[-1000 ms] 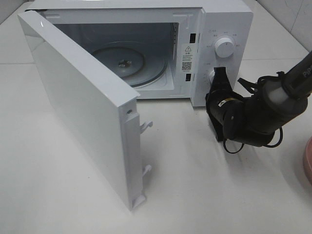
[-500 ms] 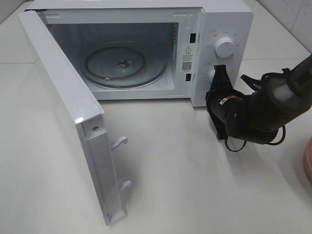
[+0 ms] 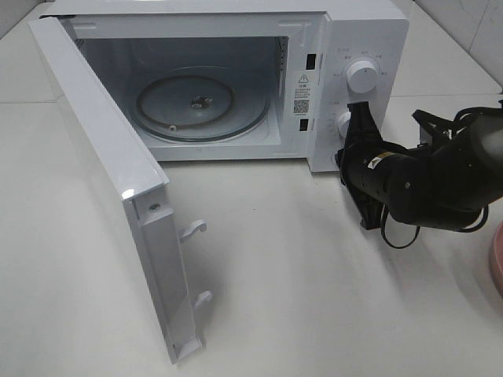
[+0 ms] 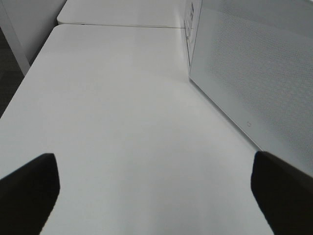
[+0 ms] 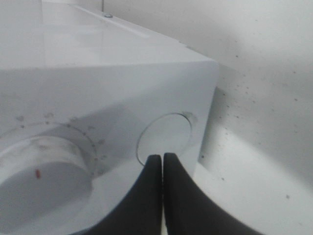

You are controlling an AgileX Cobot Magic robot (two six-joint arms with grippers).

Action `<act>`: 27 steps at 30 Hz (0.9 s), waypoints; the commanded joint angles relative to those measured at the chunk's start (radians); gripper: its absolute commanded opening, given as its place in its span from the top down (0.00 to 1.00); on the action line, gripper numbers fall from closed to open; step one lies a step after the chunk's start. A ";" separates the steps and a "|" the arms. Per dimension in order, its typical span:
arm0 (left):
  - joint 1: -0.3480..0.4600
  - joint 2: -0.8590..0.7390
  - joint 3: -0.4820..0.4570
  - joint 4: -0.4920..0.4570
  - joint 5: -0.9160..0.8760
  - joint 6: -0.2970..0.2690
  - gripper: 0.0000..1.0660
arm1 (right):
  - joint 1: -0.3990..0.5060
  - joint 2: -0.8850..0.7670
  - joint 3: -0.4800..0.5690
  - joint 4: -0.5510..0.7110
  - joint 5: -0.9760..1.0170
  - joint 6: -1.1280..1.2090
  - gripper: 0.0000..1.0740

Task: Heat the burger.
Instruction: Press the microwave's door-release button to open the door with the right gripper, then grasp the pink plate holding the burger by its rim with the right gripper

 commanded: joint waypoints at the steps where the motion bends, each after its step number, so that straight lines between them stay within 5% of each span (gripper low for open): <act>1: -0.005 -0.027 0.005 -0.006 -0.009 0.001 0.05 | -0.004 -0.036 0.021 -0.032 0.057 -0.009 1.00; 27: -0.005 -0.027 0.005 -0.006 -0.009 0.001 0.05 | -0.004 -0.459 0.094 -0.064 0.759 -0.725 0.99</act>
